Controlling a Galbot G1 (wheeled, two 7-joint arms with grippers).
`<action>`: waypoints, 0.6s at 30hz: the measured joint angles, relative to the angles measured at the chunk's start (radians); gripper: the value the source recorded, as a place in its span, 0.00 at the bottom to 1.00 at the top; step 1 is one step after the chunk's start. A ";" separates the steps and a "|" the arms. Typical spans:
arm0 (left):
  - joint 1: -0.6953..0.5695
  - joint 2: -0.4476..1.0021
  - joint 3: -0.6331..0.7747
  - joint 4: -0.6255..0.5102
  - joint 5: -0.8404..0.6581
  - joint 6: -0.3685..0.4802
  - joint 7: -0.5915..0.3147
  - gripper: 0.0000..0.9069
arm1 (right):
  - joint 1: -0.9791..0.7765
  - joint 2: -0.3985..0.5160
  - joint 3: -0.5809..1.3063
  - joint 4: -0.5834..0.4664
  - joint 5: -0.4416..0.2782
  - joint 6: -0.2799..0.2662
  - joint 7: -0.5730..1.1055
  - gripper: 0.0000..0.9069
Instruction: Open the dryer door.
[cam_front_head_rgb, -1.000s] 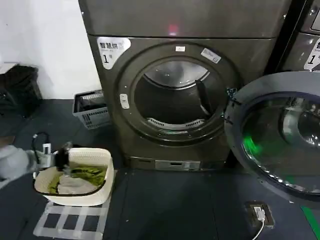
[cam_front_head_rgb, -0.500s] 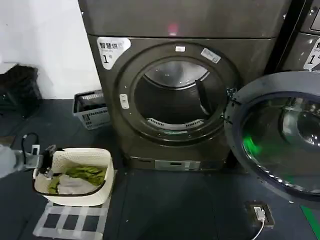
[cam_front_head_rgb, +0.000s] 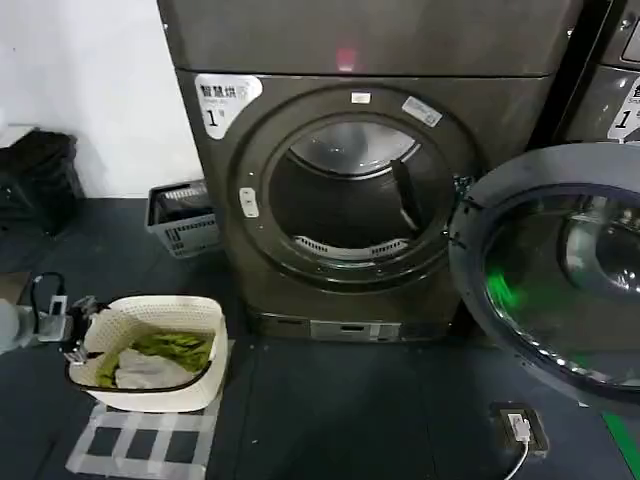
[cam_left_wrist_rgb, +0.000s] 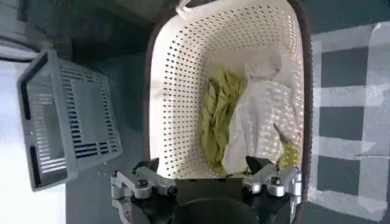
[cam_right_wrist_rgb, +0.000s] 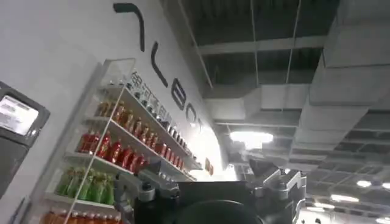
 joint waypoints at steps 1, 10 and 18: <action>0.000 0.001 0.001 0.000 -0.003 0.000 0.000 1.00 | 0.000 0.000 0.000 0.000 0.000 0.000 0.000 1.00; 0.002 0.025 0.010 0.002 -0.009 -0.012 0.017 1.00 | -0.006 -0.004 0.003 -0.006 -0.001 0.001 -0.001 1.00; 0.000 0.042 0.002 -0.001 0.031 -0.050 0.021 1.00 | 0.007 0.002 -0.010 0.001 -0.010 0.002 -0.005 1.00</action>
